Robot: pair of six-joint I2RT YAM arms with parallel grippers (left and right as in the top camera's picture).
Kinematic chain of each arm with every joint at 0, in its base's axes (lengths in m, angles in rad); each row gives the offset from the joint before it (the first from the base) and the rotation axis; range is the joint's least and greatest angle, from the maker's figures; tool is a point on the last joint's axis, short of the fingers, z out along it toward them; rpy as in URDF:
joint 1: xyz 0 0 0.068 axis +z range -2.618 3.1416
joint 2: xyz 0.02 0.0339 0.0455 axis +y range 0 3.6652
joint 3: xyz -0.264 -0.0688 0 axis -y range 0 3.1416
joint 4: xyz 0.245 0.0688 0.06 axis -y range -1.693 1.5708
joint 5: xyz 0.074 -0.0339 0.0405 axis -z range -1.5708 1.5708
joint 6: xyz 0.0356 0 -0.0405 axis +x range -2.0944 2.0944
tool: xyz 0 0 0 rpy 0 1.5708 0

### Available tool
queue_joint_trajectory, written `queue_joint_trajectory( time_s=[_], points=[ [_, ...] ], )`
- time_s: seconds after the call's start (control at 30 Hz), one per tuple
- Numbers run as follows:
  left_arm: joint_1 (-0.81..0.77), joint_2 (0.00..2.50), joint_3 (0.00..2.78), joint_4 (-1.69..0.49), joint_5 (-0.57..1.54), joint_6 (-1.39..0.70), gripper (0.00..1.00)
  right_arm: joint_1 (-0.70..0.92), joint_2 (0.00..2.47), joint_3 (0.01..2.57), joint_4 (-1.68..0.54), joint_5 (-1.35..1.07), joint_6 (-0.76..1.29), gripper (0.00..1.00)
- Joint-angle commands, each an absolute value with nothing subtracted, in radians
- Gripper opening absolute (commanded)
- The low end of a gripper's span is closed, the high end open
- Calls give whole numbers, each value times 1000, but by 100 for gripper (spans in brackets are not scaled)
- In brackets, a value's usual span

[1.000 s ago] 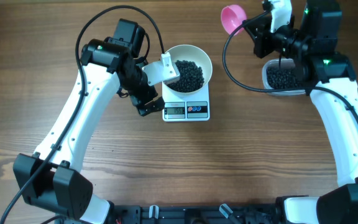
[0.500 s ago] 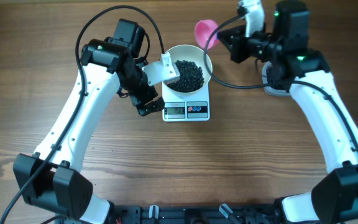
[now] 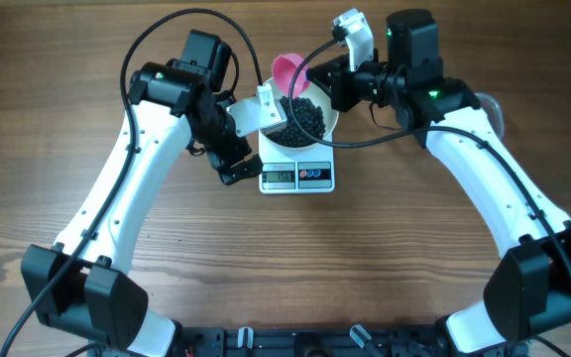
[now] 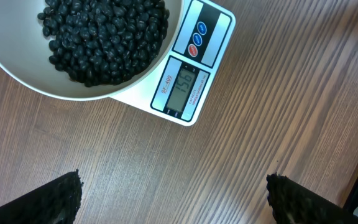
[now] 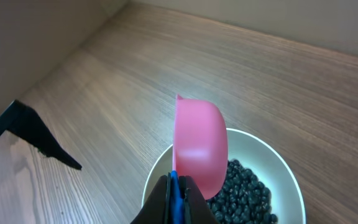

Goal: Scoop item into bowl and weigh 150g on scale
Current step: 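Lower the pink scoop back down into the white bowl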

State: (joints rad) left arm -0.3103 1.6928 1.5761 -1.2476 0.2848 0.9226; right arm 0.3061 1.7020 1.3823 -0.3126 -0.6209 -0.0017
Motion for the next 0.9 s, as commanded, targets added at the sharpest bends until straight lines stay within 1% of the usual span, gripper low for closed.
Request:
queue_joint_trajectory(
  time_s=[0.0, 0.17, 0.27, 0.37, 0.43, 0.57, 0.77, 0.87],
  points=[
    [-305, 1706, 1570, -1245, 287, 936, 100, 299, 1706, 1403, -299, -598, -73, 4],
    [-305, 1706, 1570, -1245, 287, 936, 100, 272, 1706, 1532, -322, -550, -68, 4],
    [-305, 1706, 1570, -1245, 287, 936, 100, 271, 1706, 1649, -440, -495, -88, 4],
    [-305, 1706, 1570, -1245, 287, 936, 100, 271, 1706, 1710, -534, -479, -115, 4],
    [-305, 1706, 1570, -1245, 287, 936, 100, 277, 1706, 1714, -608, -479, -152, 4],
    [-305, 1706, 1570, -1245, 286, 936, 100, 318, 1712, 1712, -752, -479, -294, 4],
    [-305, 1706, 1570, -1245, 287, 936, 100, 357, 1744, 1707, -827, -468, -396, 4],
    [-305, 1706, 1570, -1245, 287, 936, 100, 363, 1781, 1706, -824, -468, -396, 4]
  ],
)
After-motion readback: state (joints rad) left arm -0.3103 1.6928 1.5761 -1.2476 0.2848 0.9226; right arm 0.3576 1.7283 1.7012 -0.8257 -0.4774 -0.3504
